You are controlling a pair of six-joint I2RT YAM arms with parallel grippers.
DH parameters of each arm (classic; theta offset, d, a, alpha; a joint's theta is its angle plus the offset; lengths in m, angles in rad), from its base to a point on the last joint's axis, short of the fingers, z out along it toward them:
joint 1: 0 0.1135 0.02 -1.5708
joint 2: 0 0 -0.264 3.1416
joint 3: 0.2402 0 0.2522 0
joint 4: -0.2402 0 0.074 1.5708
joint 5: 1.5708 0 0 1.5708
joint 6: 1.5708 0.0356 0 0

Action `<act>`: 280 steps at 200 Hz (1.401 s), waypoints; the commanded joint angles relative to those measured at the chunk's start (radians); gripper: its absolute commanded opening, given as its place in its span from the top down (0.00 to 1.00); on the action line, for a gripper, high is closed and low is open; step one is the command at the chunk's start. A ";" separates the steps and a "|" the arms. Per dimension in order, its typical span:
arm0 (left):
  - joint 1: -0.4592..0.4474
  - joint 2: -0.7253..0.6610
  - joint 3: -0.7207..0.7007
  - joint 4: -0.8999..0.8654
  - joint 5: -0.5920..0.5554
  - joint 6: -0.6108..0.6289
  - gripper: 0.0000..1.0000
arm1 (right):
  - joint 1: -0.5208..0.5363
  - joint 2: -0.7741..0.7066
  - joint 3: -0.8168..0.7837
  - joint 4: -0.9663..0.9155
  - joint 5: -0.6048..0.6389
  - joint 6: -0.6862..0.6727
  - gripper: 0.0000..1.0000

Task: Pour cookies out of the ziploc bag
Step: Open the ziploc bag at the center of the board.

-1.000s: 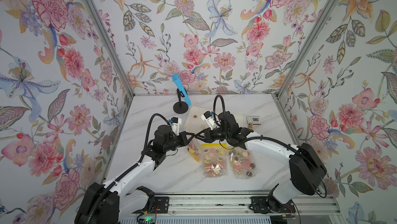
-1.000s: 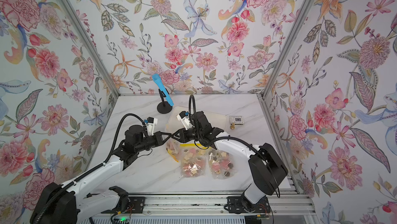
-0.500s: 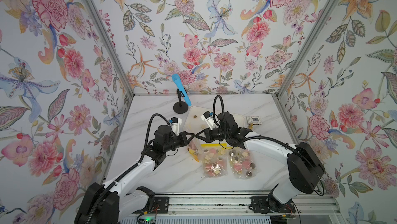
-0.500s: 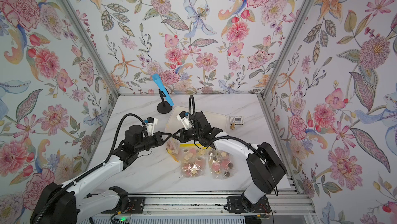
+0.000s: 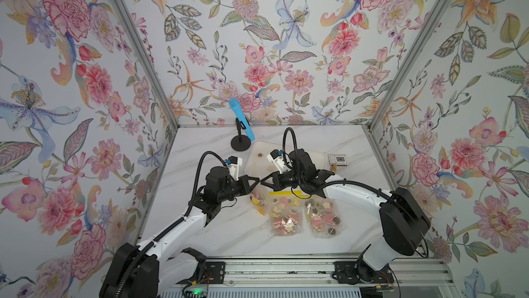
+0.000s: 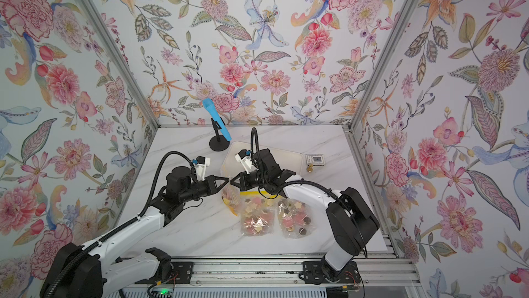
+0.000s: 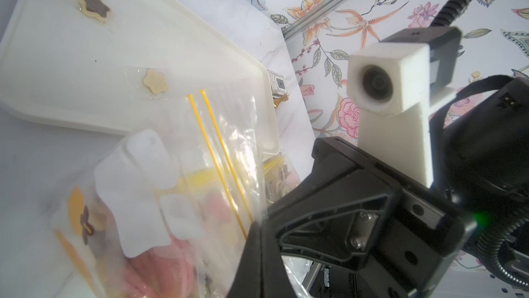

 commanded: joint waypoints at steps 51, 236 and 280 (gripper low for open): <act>0.005 -0.027 -0.015 0.018 -0.013 0.017 0.61 | 0.035 0.007 0.037 -0.003 0.015 0.048 1.00; 0.004 -0.051 0.045 -0.145 -0.068 0.059 1.00 | 0.062 -0.039 0.047 -0.099 0.241 0.032 1.00; 0.004 -0.082 0.092 -0.220 -0.081 0.074 1.00 | 0.092 -0.068 0.054 -0.159 0.407 0.041 1.00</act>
